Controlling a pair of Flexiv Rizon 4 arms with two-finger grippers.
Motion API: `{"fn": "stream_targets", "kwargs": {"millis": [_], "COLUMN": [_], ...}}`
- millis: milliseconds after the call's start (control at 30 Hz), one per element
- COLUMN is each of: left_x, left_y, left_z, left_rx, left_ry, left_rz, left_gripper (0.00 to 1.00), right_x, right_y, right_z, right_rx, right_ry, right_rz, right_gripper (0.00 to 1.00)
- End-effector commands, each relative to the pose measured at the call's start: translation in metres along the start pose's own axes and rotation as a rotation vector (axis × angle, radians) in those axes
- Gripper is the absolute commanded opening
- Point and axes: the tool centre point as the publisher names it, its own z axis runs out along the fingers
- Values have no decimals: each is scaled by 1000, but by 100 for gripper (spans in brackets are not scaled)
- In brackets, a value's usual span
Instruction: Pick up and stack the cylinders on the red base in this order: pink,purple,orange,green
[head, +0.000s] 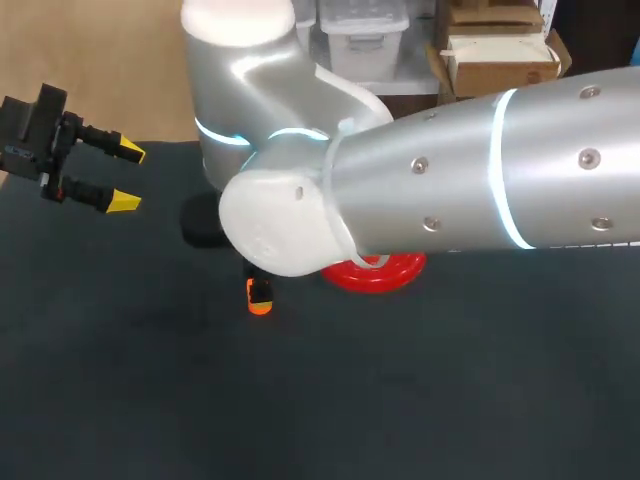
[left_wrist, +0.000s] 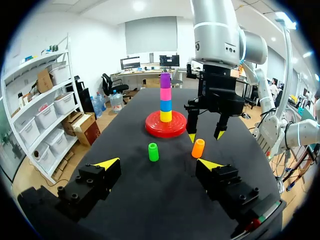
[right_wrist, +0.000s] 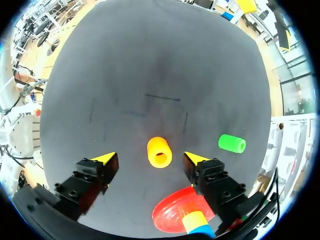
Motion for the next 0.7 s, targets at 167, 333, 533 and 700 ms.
{"fn": "stream_targets", "kwargs": {"millis": [167,333,533,700], "left_x": [1,1,1,1], "left_y": [-1,-1,-1,-1], "left_z": [0,0,0,0], "left_rx": [-2,-2,-2,-2], "left_ry": [-2,-2,-2,-2], "left_rz": [2,2,2,2], "left_gripper": [100,100,100,100], "right_x": [1,-4,-9,-6], "right_y": [-6,-9,-11,-10], "right_z": [7,9,12,8], "right_rx": [-16,-13,-13,6], "right_ry": [11,6,2,12], "right_rz": [-4,-12,-20,-19], "right_gripper": [51,54,38,0]}}
